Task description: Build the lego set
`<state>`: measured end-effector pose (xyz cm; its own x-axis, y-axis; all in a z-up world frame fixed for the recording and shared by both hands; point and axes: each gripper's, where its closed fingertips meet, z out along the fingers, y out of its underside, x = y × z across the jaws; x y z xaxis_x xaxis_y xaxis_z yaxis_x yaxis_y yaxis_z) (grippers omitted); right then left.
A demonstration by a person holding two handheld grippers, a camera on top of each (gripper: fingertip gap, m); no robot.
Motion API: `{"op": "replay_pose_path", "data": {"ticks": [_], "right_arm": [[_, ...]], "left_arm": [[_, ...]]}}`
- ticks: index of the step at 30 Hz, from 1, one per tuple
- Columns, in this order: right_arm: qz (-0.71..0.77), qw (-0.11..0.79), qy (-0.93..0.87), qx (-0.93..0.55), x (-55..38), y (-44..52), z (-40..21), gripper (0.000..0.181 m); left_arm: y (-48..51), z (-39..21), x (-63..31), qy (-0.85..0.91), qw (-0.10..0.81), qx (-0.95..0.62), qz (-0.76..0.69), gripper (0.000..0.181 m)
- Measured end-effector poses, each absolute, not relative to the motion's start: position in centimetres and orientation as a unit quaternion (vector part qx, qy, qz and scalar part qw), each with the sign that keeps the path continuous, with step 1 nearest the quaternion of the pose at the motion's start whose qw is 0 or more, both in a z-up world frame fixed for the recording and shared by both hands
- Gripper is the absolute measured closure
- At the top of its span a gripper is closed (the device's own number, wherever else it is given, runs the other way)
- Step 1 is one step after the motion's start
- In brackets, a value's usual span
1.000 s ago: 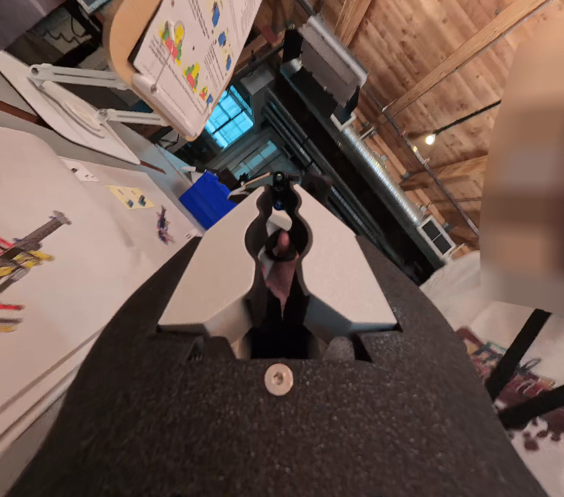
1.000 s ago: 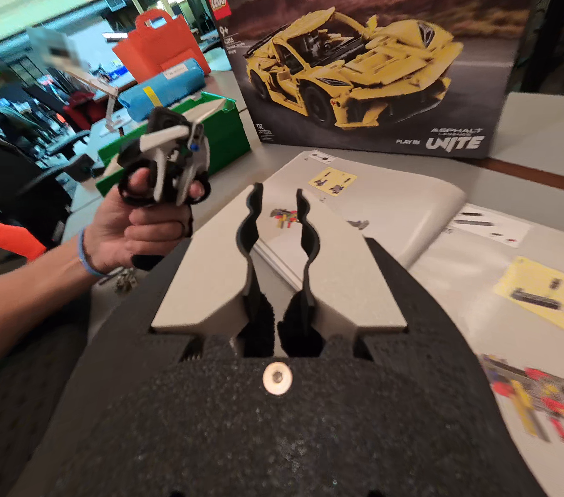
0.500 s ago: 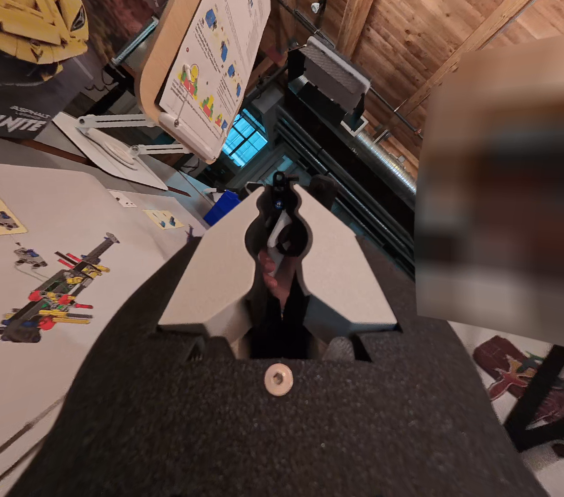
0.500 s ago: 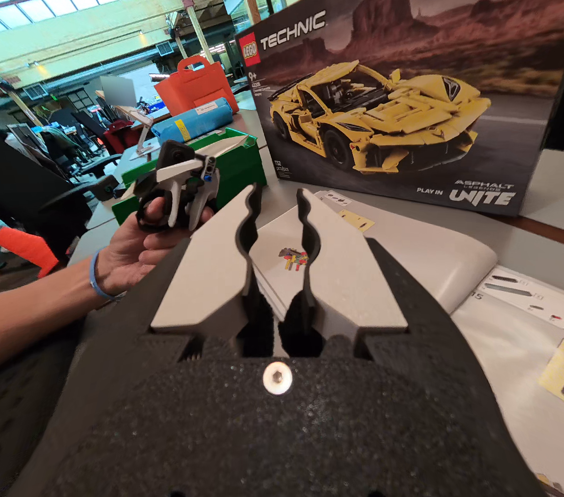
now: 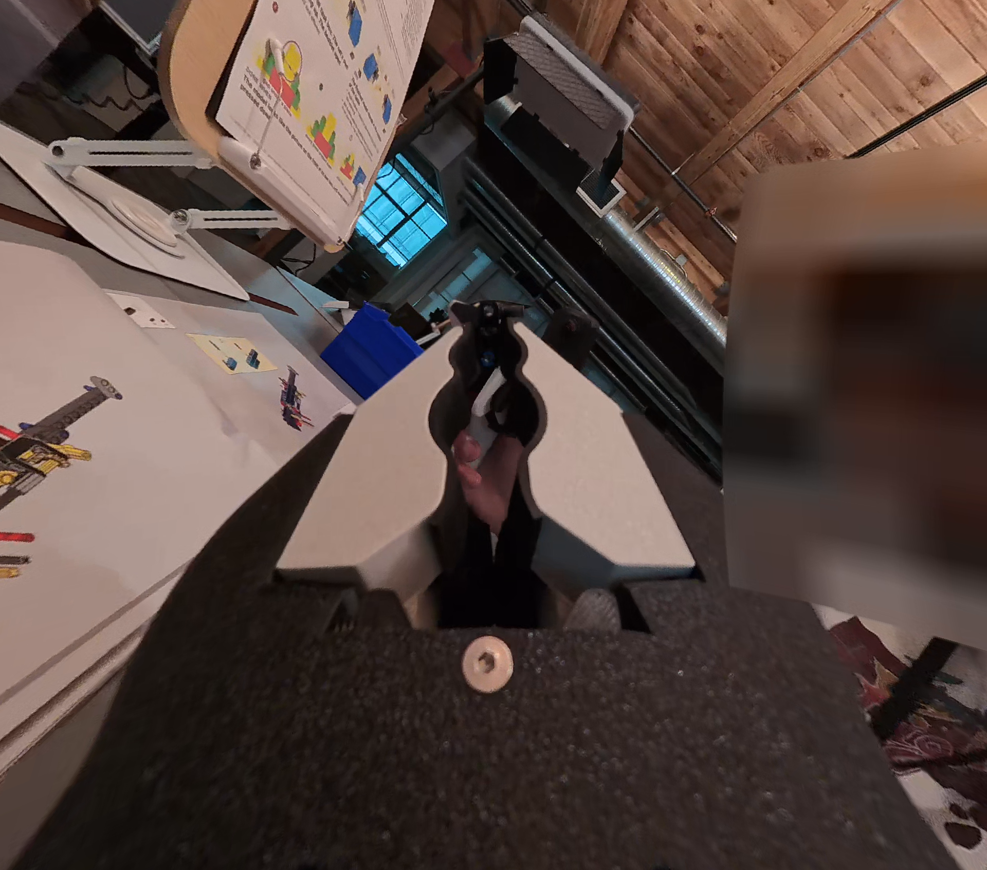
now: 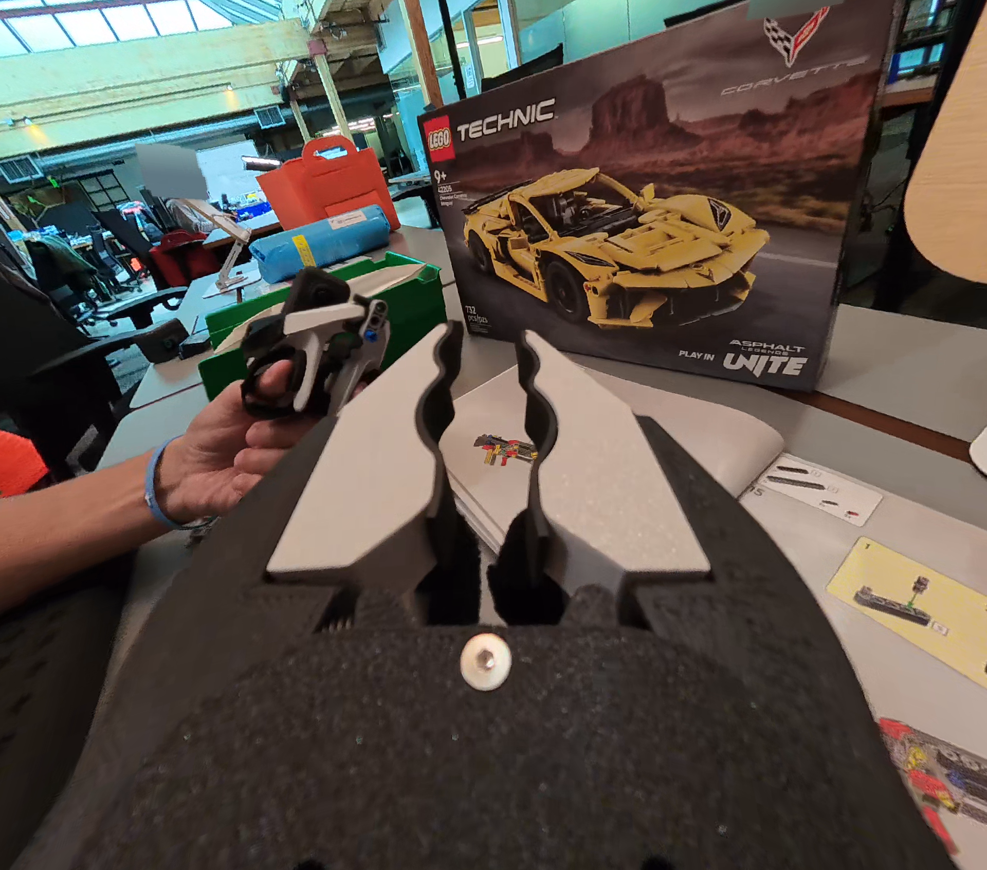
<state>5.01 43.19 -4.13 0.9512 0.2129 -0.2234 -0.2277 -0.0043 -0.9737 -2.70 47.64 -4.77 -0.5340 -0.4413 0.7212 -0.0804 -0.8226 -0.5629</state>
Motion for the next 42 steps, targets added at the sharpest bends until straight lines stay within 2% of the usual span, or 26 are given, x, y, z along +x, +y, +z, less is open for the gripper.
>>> {"op": "replay_pose_path", "data": {"ticks": [5, 13, 25, 31, 34, 42], "right_arm": [[0.192, 0.688, 0.001, -0.700, 3.5, 43.8, -4.7, 0.161], [0.289, 0.613, -0.034, -0.735, -3.2, 45.6, -7.8, 0.161], [0.317, 0.630, -0.004, -0.709, -3.1, 45.8, -7.2, 0.164], [0.358, 0.639, 0.005, -0.681, -2.8, 45.2, -6.1, 0.168], [0.368, 0.643, 0.004, -0.672, -2.8, 45.0, -5.8, 0.176], [0.399, 0.637, -0.001, -0.660, -2.9, 44.3, -5.1, 0.178]], "left_arm": [[49.0, -4.9, -3.1, 0.271, 0.154, -0.489, -0.815, 0.175], [48.6, -4.9, -2.8, 0.244, 0.121, -0.482, -0.833, 0.175], [45.9, -4.7, -2.4, 0.253, 0.073, -0.465, -0.846, 0.175], [45.2, -4.9, -2.2, 0.258, 0.060, -0.464, -0.846, 0.175], [44.9, -4.9, -2.1, 0.262, 0.057, -0.464, -0.844, 0.175], [44.0, -4.7, -2.6, 0.297, 0.047, -0.452, -0.840, 0.175]]}}
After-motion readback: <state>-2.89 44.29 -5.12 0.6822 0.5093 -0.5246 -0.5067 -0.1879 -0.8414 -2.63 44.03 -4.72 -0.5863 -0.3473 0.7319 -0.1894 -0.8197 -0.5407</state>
